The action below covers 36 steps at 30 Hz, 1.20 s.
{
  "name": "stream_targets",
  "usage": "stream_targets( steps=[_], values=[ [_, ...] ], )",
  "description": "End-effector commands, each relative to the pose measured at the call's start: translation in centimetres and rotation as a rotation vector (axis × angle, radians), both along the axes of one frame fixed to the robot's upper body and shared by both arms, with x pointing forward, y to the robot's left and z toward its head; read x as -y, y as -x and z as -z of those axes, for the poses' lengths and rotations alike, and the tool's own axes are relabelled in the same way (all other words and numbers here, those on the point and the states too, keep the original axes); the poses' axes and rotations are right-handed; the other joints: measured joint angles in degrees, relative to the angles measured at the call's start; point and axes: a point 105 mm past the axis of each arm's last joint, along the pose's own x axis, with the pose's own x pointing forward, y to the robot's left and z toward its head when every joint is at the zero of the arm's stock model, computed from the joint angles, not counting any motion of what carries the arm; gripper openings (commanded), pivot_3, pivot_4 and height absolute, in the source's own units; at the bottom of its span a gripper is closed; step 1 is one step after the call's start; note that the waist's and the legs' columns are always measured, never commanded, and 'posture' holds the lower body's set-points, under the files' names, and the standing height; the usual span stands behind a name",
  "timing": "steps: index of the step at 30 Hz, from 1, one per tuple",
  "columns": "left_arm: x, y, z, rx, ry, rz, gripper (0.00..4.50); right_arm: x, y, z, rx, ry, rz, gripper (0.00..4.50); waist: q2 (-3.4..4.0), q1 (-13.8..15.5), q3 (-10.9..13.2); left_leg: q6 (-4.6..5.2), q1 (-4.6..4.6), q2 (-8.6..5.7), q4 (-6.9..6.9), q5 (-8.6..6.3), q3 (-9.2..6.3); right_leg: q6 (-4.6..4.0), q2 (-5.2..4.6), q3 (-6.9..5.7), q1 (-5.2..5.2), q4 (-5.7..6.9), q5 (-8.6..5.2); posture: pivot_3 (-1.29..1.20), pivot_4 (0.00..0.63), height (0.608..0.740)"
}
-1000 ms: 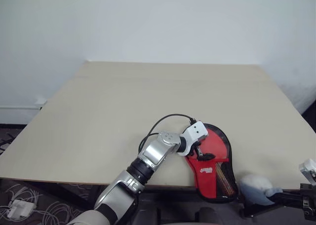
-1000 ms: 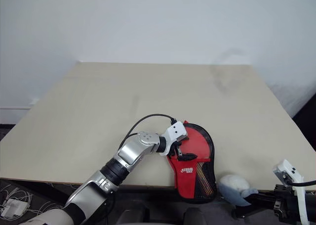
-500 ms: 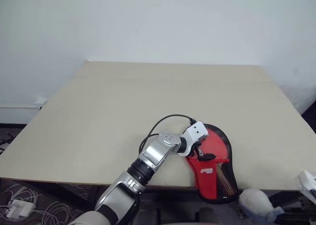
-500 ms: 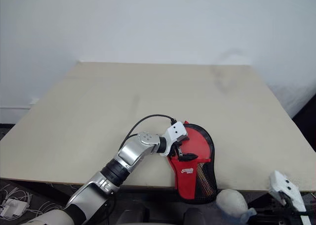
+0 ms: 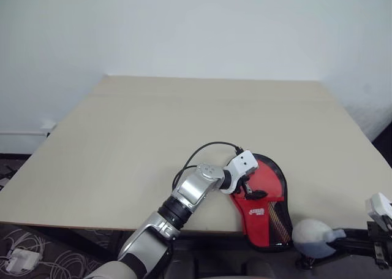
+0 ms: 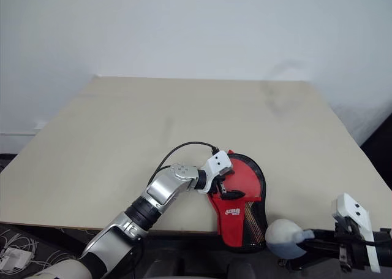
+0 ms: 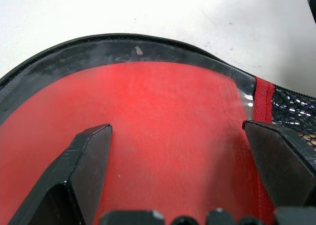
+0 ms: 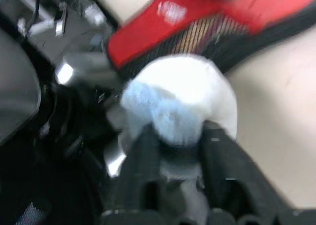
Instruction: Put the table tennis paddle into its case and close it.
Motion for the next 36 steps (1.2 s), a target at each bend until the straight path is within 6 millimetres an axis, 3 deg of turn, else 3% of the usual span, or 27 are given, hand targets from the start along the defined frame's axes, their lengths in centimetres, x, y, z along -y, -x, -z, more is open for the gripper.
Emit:
stream_targets(
  steps=[1,6,10,16,23,27,30,33,36],
  values=[
    [-2.4,1.1,4.9,-0.152,-0.163,-0.048,4.50,-0.3,-2.5,-1.5,0.070,-0.067,0.081,2.55,0.01,0.1,0.0,0.00,0.00,0.00,0.00,0.00,0.01,0.00,0.00,0.00,-0.01,0.00,0.00,0.00,0.000,0.740],
    [-2.4,1.1,4.8,-0.151,-0.162,-0.050,4.50,-0.5,-4.7,-1.5,0.132,-0.061,0.143,4.30,0.02,0.2,0.0,0.00,0.00,0.00,-0.03,0.00,-0.02,0.00,0.05,0.03,0.01,0.05,0.01,0.00,0.000,0.740],
    [-2.5,1.0,4.8,-0.151,-0.160,-0.054,4.50,-1.0,-6.4,-2.0,0.187,-0.083,0.201,4.30,0.11,0.2,-0.1,0.00,0.00,-0.01,-0.04,0.00,-0.02,0.01,0.06,0.04,0.01,0.09,0.01,0.00,0.000,0.740],
    [-2.5,0.7,4.4,-0.120,-0.142,-0.056,4.50,-0.8,-9.4,-4.7,0.284,-0.186,0.327,4.30,0.25,0.2,-0.2,0.00,0.03,-0.01,-0.03,0.01,-0.01,0.00,0.08,0.08,-0.01,0.09,0.02,0.00,0.000,0.740],
    [-3.1,-2.1,0.6,-0.038,0.051,-0.125,4.50,0.0,-14.5,-6.7,0.481,-0.245,0.552,4.30,0.38,0.1,-0.2,0.00,0.01,-0.01,-0.10,0.01,-0.04,0.13,0.15,0.15,-0.10,0.15,0.25,0.00,0.000,0.740],
    [-5.4,-3.6,-2.6,-0.005,0.136,-0.144,4.50,-0.7,-16.3,-7.2,0.536,-0.279,0.584,4.30,0.64,0.0,-0.1,0.00,0.01,-0.01,-0.14,0.02,-0.04,0.13,0.19,0.20,-0.22,0.33,0.29,0.00,0.000,0.740],
    [-7.8,-3.9,-5.2,0.037,0.226,-0.131,4.50,-2.3,-17.2,-7.1,0.568,-0.297,0.540,4.30,0.62,0.0,0.2,-0.01,-0.02,-0.02,-0.12,0.04,-0.03,0.12,0.20,0.25,-0.35,0.66,0.29,0.00,0.000,0.740],
    [-10.8,-3.6,-6.2,0.063,0.224,-0.125,4.50,-4.9,-17.6,-5.2,0.558,-0.241,0.411,4.30,0.63,0.1,0.3,0.19,-0.09,-0.02,-0.21,0.20,-0.02,0.12,0.23,0.30,-0.54,1.04,0.28,0.00,0.000,0.740],
    [-14.0,-2.9,-7.1,0.113,0.206,-0.141,4.50,-7.3,-17.1,-4.3,0.513,-0.307,0.258,4.30,0.71,0.1,0.4,0.18,-0.09,-0.02,-0.37,0.23,-0.02,0.13,0.25,0.33,-0.60,1.04,0.28,0.00,0.000,0.740]
  ],
)
